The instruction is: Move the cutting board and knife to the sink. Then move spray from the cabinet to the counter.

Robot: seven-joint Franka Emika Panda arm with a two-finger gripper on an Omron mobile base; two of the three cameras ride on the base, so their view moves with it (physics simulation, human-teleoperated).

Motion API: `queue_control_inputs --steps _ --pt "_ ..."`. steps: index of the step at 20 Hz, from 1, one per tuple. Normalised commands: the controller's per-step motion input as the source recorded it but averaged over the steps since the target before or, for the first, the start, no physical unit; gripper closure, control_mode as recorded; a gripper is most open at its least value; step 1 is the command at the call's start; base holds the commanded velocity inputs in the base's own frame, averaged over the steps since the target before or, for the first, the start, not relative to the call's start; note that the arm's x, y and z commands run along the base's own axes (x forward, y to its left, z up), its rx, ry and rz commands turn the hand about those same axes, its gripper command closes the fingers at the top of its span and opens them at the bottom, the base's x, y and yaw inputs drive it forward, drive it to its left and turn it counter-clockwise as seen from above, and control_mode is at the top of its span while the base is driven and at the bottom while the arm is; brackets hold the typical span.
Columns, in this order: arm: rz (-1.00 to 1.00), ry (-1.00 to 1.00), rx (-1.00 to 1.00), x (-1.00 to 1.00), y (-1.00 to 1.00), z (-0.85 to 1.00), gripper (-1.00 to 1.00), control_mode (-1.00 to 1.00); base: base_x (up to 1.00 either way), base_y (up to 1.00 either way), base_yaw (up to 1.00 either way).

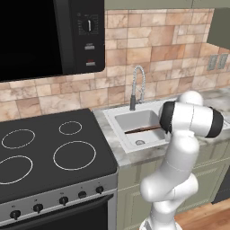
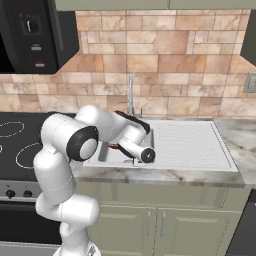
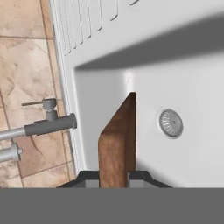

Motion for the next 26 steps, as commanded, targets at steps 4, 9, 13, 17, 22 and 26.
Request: queue_control_inputs --steps 4,9,13,17,22,26 --pt "0.0 0.0 0.0 0.2 0.0 -0.19 1.0 -1.0 0.0 0.0 0.0" --pt "0.0 0.0 0.0 0.13 0.0 -0.22 1.0 -1.0 0.0 0.0 0.0" --pt "0.0 0.0 0.0 0.1 0.0 -0.24 1.0 -1.0 0.0 0.0 0.0" --pt "0.0 0.0 0.03 0.06 0.02 -0.25 1.0 -1.0 0.0 0.0 0.0" --pt "0.0 -0.01 0.04 0.03 0.05 -0.28 1.0 -1.0 0.0 0.0 0.0" --pt "0.01 -0.04 0.03 0.01 0.07 -0.3 1.0 -1.0 0.0 0.0 0.0"
